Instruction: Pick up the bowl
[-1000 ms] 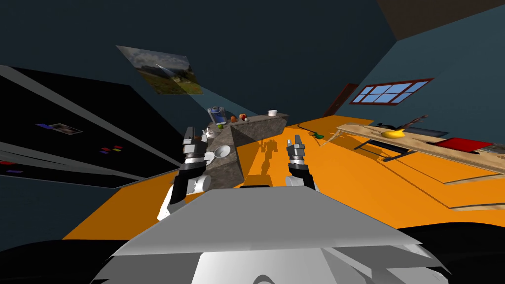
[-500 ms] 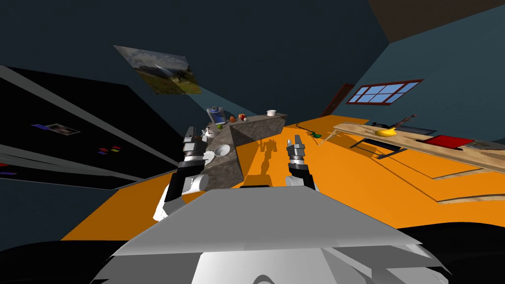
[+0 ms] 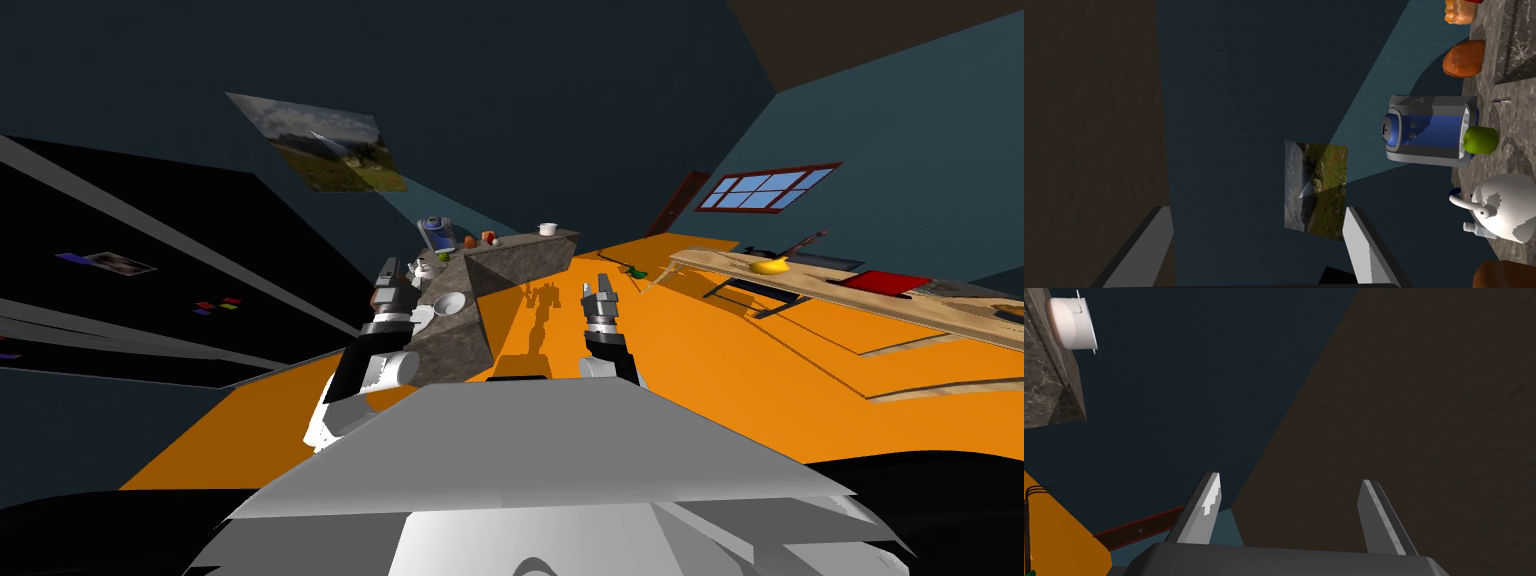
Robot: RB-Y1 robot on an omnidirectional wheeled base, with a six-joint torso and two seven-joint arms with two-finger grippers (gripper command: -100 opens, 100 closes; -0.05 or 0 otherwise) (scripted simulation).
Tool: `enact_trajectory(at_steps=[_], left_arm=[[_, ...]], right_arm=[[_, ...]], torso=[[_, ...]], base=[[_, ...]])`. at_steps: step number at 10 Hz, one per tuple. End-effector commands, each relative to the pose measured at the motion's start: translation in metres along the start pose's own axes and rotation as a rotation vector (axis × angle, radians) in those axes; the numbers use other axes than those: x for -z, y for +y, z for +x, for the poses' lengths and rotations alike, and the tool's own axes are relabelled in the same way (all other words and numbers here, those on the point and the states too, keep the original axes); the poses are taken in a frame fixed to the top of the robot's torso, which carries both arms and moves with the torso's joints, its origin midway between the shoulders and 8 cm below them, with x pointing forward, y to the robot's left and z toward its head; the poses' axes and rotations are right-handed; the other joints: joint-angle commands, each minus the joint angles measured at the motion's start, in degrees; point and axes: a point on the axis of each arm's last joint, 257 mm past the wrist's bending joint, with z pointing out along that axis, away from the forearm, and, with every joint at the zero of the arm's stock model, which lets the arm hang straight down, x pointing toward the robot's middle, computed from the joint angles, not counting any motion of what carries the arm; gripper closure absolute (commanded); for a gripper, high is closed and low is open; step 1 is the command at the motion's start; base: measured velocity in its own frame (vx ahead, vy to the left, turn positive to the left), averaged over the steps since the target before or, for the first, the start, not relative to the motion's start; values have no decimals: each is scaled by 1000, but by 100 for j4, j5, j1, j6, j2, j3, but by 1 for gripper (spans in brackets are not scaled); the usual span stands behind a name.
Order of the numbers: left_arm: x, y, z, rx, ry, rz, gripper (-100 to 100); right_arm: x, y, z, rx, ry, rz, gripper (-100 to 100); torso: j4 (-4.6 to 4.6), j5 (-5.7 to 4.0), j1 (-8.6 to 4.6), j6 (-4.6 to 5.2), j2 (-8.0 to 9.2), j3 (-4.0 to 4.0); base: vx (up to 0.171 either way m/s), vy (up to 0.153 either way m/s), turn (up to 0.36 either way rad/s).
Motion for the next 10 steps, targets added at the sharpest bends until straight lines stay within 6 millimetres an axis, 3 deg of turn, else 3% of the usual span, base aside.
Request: enact_trajectory(at_steps=[1,10], left_arm=[[-3,6,-3,9,0,-33,-100],[-4,47,-9,32,12,-225,-100]], right_arm=[[0,0,0,0,0,0,0],[0,0,0,0,0,0,0]], torso=[[0,0,0,0,0,0],[-1,-1,-3,1,-4,-2]], base=[[-31,-6,-46],[-24,-8,-29]])
